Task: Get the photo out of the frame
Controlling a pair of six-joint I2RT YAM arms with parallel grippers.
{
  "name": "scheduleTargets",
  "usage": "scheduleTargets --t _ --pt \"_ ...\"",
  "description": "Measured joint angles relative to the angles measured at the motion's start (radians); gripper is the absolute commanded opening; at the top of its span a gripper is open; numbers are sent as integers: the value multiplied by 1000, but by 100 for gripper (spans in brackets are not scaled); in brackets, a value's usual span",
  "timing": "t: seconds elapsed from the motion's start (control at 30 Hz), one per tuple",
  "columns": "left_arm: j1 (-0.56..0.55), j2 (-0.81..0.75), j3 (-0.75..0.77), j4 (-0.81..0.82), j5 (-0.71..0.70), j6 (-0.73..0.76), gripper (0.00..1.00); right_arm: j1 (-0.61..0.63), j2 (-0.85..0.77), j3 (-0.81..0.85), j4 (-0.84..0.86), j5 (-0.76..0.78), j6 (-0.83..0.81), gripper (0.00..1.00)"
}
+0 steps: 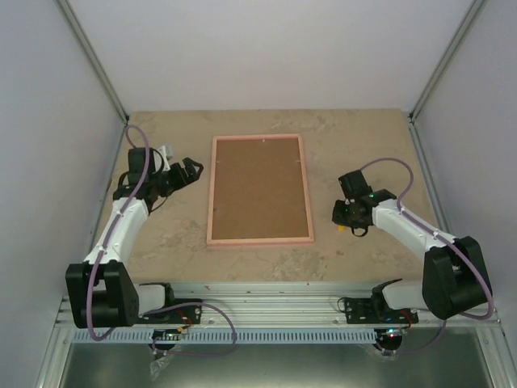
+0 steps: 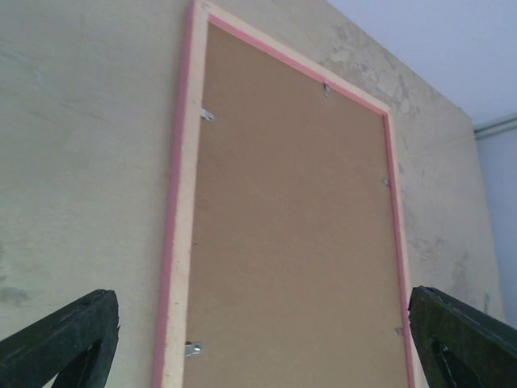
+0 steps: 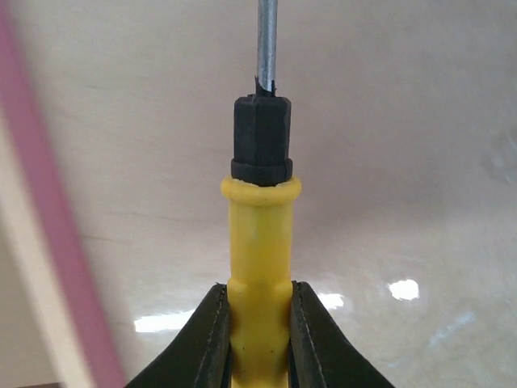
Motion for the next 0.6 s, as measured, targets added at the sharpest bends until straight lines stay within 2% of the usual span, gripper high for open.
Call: scheduleTargets --t 0.2,0.6 --pt "-44 35 0 16 88 -31 100 87 3 95 46 -32 -82 1" --pt "-273 70 1 132 166 -178 98 299 80 231 181 -135 -261 2"
